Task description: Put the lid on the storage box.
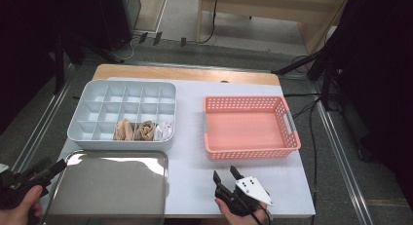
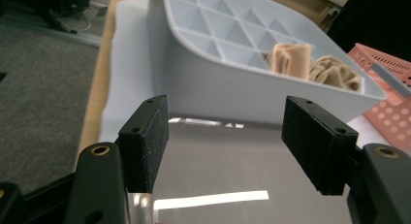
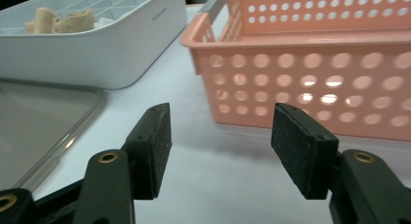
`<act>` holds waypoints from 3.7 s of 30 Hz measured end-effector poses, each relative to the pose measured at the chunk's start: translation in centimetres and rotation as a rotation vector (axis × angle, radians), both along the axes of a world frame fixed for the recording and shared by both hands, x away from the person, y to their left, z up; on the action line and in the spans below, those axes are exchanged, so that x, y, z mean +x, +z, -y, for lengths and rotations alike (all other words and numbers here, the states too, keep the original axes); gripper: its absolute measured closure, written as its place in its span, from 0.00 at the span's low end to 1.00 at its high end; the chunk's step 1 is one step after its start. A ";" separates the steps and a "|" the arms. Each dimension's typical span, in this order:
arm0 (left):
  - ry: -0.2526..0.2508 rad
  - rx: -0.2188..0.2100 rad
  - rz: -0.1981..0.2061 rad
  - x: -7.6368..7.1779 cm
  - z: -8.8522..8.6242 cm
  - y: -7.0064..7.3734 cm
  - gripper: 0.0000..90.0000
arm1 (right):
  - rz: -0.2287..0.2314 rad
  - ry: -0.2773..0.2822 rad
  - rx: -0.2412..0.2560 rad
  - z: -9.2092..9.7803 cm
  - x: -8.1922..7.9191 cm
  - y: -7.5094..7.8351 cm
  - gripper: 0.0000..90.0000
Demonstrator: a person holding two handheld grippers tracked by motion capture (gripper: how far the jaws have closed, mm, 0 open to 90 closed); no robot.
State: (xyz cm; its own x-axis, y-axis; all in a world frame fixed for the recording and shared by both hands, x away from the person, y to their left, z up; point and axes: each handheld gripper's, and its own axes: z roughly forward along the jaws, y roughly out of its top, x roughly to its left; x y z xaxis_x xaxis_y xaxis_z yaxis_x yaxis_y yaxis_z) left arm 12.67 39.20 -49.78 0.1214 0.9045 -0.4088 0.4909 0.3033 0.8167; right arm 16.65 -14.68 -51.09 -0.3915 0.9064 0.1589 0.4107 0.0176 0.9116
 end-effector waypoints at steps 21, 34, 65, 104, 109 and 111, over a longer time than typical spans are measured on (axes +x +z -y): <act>0.056 0.019 -0.141 -3.5 -0.7 -4.2 0.47 | -0.064 0.231 -0.011 -7.8 -2.2 -1.1 0.83; 0.088 0.051 -0.132 -4.1 -1.0 -4.1 0.50 | -0.119 0.264 -0.016 -10.5 -2.2 -2.5 0.88; 0.047 -0.071 -0.153 -3.8 -1.7 -4.6 0.62 | -0.327 0.209 0.175 -12.3 -1.1 -3.4 0.65; 0.032 -0.189 -0.170 -4.1 -1.9 -4.9 0.73 | -0.456 0.137 0.423 -11.8 -0.7 -3.7 0.85; 0.020 -0.177 -0.130 -4.3 -1.3 -4.1 0.73 | -0.385 0.139 0.414 -11.4 -1.0 -3.0 0.85; 0.020 -0.162 -0.110 -4.4 -1.0 -3.6 0.73 | -0.360 0.138 0.414 -11.2 -1.1 -2.8 0.85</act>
